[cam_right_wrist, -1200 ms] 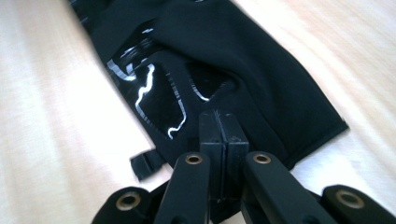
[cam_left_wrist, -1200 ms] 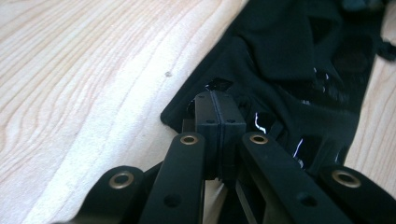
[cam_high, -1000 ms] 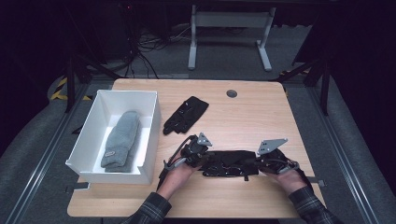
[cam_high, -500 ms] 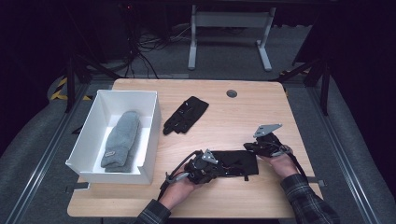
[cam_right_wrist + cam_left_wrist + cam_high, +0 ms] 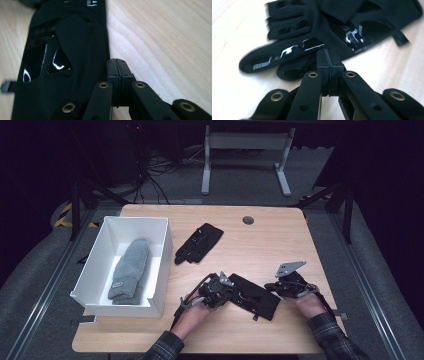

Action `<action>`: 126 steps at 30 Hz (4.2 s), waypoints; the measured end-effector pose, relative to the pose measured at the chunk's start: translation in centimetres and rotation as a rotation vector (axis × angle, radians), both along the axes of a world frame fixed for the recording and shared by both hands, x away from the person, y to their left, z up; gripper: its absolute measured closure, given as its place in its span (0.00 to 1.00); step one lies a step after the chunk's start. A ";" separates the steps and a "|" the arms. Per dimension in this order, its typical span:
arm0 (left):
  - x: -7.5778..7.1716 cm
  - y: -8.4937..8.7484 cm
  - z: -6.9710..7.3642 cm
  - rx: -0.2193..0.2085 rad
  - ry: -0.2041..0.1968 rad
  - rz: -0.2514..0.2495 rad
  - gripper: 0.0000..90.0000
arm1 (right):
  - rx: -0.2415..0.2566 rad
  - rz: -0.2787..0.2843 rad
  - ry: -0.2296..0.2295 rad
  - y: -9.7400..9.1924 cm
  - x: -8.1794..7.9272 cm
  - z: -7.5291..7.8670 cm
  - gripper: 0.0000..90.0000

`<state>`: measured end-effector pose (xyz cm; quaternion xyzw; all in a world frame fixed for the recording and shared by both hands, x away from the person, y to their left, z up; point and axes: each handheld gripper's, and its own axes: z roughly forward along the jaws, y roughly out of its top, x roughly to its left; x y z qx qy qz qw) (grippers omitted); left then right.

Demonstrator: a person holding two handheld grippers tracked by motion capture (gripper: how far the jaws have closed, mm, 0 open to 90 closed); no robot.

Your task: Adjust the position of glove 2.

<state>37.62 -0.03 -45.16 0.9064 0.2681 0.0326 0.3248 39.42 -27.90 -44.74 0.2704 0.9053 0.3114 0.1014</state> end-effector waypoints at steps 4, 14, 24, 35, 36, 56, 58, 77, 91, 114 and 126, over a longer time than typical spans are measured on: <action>1.3 -0.8 0.0 0.002 -0.006 0.006 1.00 | -0.001 0.025 0.011 0.2 -0.8 -0.2 1.00; 2.8 -2.7 0.0 -0.012 -0.003 0.006 1.00 | 0.027 0.079 0.019 0.4 -2.9 0.0 1.00; 3.0 -1.8 1.0 -0.057 -0.027 0.034 0.92 | 0.085 0.126 -0.002 2.1 -4.4 0.6 1.00; 6.4 2.5 2.5 -0.062 -0.095 0.199 0.85 | 0.039 0.121 0.008 1.5 -4.8 0.0 1.00; 6.8 2.8 2.5 -0.068 -0.103 0.219 0.87 | 0.046 0.112 0.006 1.2 -4.8 0.0 0.95; 13.6 5.3 0.0 0.043 -0.104 0.448 1.00 | 0.079 0.058 -0.041 -0.3 -4.8 0.4 0.81; 13.4 5.0 0.0 0.059 -0.104 0.441 1.00 | 0.078 0.058 -0.045 -0.3 -4.8 0.4 0.81; 6.2 3.2 0.2 0.064 -0.055 0.229 1.00 | 0.084 0.048 -0.058 -0.4 -4.9 0.7 0.85; 3.5 2.1 1.7 0.002 -0.031 0.146 1.00 | 0.062 0.045 -0.038 0.0 -4.4 0.2 1.00; 10.0 -2.1 0.8 0.016 -0.010 0.176 1.00 | 0.008 -0.047 -0.011 -3.3 -4.9 0.0 1.00; 5.1 -2.2 0.6 -0.005 0.015 0.043 1.00 | 0.033 -0.089 -0.076 -3.9 -4.5 0.7 1.00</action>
